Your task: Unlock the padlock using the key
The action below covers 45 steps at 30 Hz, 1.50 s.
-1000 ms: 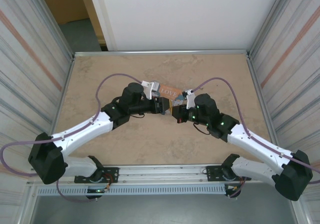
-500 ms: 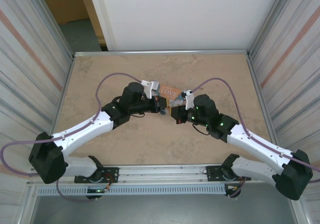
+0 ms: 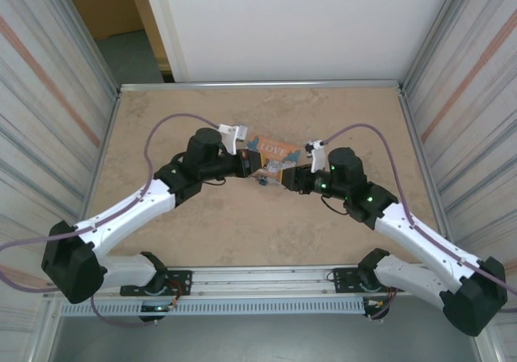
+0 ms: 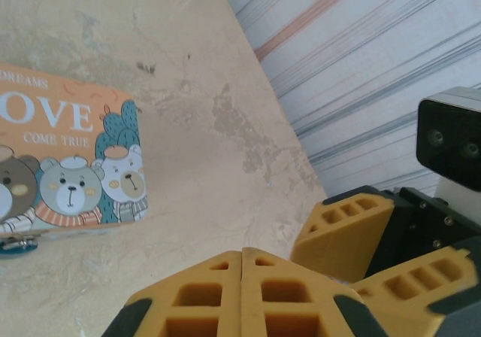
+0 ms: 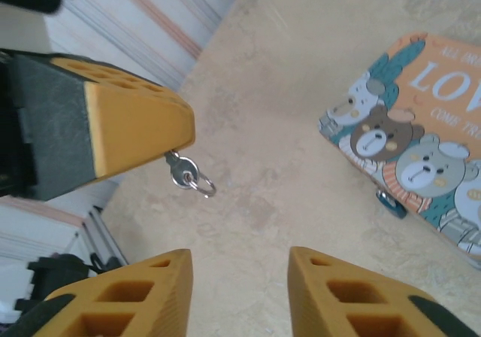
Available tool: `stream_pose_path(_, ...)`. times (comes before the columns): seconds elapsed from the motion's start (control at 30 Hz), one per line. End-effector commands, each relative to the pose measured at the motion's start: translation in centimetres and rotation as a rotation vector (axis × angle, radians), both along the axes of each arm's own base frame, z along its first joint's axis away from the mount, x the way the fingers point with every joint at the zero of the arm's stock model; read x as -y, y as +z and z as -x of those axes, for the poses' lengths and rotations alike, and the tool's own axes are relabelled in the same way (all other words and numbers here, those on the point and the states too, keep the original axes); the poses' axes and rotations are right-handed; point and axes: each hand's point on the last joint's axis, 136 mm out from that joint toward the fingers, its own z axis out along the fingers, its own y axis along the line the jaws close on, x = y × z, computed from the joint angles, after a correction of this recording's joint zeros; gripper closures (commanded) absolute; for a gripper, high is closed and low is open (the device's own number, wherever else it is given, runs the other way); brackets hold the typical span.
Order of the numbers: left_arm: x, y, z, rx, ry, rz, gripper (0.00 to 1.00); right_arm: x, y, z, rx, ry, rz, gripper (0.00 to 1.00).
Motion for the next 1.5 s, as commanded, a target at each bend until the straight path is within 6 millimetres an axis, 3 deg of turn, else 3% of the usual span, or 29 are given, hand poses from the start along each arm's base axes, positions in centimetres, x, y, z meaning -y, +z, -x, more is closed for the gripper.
stream_pose_path(0.0,-1.2,1.3,1.0,0.051,-0.057,0.033,1.0,0.4,1.5,1.6,0.024,0.101,-0.074,0.59)
stream_pose_path(0.1,-2.0,1.7,1.3,0.073,-0.085,0.06,1.0,0.5,2.8,2.0,0.034,0.146,-0.15,0.55)
stream_pose_path(0.3,-2.0,3.1,2.7,0.141,-0.169,0.094,1.0,-1.3,4.8,2.7,0.062,0.252,-0.252,0.5)
stream_pose_path(0.8,-1.3,4.1,3.7,0.161,-0.238,0.155,1.0,-6.4,4.4,2.6,0.057,0.364,-0.215,0.57)
stream_pose_path(1.47,-0.6,4.0,4.5,0.168,-0.293,0.165,1.0,-7.2,4.4,1.5,0.057,0.342,-0.213,0.74)
